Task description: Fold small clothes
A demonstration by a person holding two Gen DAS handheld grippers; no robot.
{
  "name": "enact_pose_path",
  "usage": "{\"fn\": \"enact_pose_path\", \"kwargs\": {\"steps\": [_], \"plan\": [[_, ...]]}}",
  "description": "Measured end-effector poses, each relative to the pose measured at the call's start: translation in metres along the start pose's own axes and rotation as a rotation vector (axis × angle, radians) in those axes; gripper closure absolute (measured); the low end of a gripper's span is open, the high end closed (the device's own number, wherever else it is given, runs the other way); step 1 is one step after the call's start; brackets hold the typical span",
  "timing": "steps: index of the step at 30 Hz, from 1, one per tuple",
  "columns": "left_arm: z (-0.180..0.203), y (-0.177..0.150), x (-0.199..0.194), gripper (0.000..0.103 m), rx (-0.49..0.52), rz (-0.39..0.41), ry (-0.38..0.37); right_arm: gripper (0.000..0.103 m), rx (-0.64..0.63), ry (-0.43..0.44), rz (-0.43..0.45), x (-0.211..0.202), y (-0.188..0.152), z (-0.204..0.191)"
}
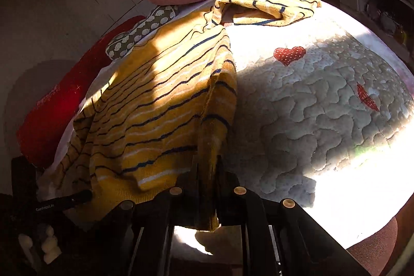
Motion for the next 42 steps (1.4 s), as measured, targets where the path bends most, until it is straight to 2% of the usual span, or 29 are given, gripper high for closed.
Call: {"fn": "enact_pose_path", "kwargs": {"steps": [4,8,10,11,12,15,16,17,19,21,24,27,29,32,33,34,35,39,42], "plan": [[-0.018,-0.002,-0.02,0.093,-0.003,0.028,0.045,0.094,0.037,0.035,-0.001,-0.021,-0.018,-0.001],[-0.034,-0.02,-0.017,0.093,0.048,0.018,0.202,0.094,0.118,0.017,-0.017,-0.032,-0.037,0.021],[-0.045,-0.025,-0.019,0.093,0.059,0.033,0.238,0.094,0.174,0.041,0.015,-0.042,-0.031,0.032],[-0.05,-0.023,-0.022,0.092,0.056,0.049,0.244,0.091,0.195,0.048,0.04,-0.048,-0.023,0.038],[-0.054,-0.021,-0.027,0.09,0.046,0.067,0.25,0.083,0.21,0.045,0.069,-0.053,-0.012,0.043],[-0.066,-0.006,-0.048,0.062,0.005,0.154,0.246,0.061,0.218,0.028,0.159,-0.063,0.032,0.059],[-0.067,0.0,-0.055,0.049,-0.009,0.185,0.242,0.06,0.206,-0.001,0.188,-0.064,0.049,0.067],[-0.067,0.006,-0.061,0.044,-0.023,0.213,0.238,0.06,0.192,-0.04,0.206,-0.064,0.066,0.075],[-0.064,0.017,-0.068,0.044,-0.039,0.243,0.215,0.06,0.193,-0.086,0.228,-0.06,0.098,0.095],[-0.057,0.026,-0.07,0.044,-0.053,0.253,0.189,0.06,0.241,-0.097,0.254,-0.055,0.128,0.119],[-0.046,0.031,-0.067,0.043,-0.049,0.246,0.171,0.06,0.315,-0.136,0.308,-0.048,0.175,0.163],[-0.036,0.03,-0.055,0.043,-0.027,0.215,0.189,0.06,0.386,-0.16,0.32,-0.035,0.209,0.205],[-0.033,0.028,-0.047,0.043,-0.02,0.192,0.207,0.06,0.442,-0.15,0.316,-0.022,0.226,0.229],[-0.031,0.031,-0.034,0.043,-0.025,0.154,0.239,0.06,0.529,-0.066,0.326,-0.001,0.24,0.252],[-0.03,0.032,-0.03,0.043,-0.028,0.142,0.246,0.062,0.539,-0.046,0.342,0.002,0.244,0.255],[-0.029,0.034,-0.028,0.043,-0.031,0.134,0.247,0.071,0.54,-0.019,0.349,0.002,0.248,0.256],[-0.029,0.035,-0.026,0.043,-0.033,0.13,0.248,0.098,0.542,-0.004,0.352,0.0,0.252,0.257],[-0.03,0.04,-0.024,0.043,-0.031,0.131,0.254,0.097,0.478,-0.079,0.393,-0.035,0.27,0.245],[-0.034,0.041,-0.021,0.043,-0.047,0.123,0.235,0.097,0.408,-0.116,0.482,-0.083,0.294,0.219]]}}
Point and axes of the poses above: each gripper's, at about its wrist camera, not at the fingertips, and x roughly the way its jaws point, z to its right, y to its top, the point moved 7 cm from there along x, roughly the way its jaws point, and after that the axes turned 15 degrees about y, right-handed, at the moved point
